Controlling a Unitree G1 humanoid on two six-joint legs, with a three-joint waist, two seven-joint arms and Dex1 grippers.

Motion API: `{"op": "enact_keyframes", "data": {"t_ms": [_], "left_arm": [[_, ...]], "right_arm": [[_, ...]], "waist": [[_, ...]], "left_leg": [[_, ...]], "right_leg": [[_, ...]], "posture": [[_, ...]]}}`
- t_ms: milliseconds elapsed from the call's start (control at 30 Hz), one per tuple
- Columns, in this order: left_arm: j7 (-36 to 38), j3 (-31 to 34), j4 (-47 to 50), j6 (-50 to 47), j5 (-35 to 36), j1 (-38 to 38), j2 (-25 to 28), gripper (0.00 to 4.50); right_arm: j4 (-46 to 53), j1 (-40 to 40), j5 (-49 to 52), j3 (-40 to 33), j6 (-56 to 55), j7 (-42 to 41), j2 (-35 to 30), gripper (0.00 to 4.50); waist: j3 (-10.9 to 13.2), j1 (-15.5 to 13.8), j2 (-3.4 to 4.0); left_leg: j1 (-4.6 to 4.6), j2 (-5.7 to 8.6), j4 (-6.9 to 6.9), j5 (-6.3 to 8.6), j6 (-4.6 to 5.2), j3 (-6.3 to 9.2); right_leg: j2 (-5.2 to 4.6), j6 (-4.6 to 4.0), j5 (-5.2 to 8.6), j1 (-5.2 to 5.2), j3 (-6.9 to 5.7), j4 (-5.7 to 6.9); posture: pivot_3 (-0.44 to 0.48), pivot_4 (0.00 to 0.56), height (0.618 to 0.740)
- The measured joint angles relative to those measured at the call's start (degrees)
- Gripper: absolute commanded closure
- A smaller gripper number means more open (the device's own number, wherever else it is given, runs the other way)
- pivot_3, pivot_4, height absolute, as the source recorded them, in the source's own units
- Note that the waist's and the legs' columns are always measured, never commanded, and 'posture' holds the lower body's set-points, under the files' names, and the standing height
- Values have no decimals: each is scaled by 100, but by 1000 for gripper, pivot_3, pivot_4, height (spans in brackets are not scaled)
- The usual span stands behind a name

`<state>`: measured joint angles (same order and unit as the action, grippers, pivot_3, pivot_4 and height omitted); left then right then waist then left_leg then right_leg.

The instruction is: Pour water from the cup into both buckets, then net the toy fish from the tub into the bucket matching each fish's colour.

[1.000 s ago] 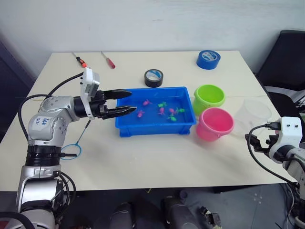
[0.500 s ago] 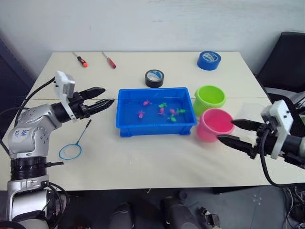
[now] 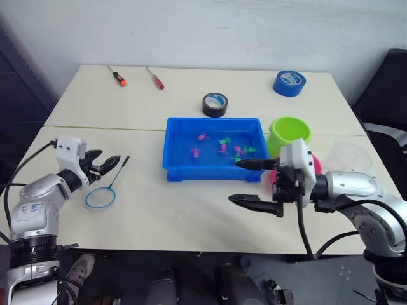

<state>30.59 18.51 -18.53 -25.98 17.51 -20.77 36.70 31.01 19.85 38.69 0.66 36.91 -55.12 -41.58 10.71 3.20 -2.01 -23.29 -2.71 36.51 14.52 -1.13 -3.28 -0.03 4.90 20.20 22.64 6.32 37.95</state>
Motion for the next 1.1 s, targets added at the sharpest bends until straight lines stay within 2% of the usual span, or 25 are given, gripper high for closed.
{"op": "enact_keyframes", "data": {"t_ms": [367, 733, 833, 1033, 1067, 1100], "left_arm": [[-2, -475, -1734, 765, -527, -566, -111, 990], [355, -791, -2124, 1143, -809, -792, -80, 990], [392, -777, -2280, 1179, -813, -856, -64, 1741], [367, -727, -2495, 1237, -846, -939, -33, 4249], [371, -727, -2499, 1243, -846, -939, -34, 4452], [376, -728, -2503, 1247, -847, -945, -36, 4452]], "right_arm": [[-43, 30, -260, 142, -331, 22, 174, 67], [-16, 15, -343, 142, -432, 189, 242, 67], [-5, -2, -343, 142, -431, 249, 242, 0], [30, -23, -343, 142, -430, 341, 242, 0], [30, -23, -343, 142, -430, 344, 242, 0], [31, -23, -343, 142, -430, 347, 242, 0]], "waist": [[-3, -12, -7], [-4, -37, -5], [-5, -34, -4], [-5, -38, -4], [-5, -44, -4], [-5, -50, -4]], "left_leg": [[1, 1, 0, 0, 0, 6], [6, 10, 0, -1, 2, 11], [9, 10, 0, -1, 2, 12], [9, 13, 0, -1, 3, 13], [8, 14, 0, -1, 3, 14], [9, 15, 0, -1, 3, 14]], "right_leg": [[-6, -1, 0, -3, -11, 4], [-18, -1, 0, -11, -20, 5], [-18, -1, 0, -14, -21, 7], [-23, -1, 0, -14, -26, 6], [-25, 0, 0, -14, -27, 6], [-26, -1, 0, -14, -28, 6]], "posture": [[0, 150, 734], [0, 150, 734], [0, 150, 734], [0, 150, 734], [0, 150, 734], [0, 150, 734]]}}
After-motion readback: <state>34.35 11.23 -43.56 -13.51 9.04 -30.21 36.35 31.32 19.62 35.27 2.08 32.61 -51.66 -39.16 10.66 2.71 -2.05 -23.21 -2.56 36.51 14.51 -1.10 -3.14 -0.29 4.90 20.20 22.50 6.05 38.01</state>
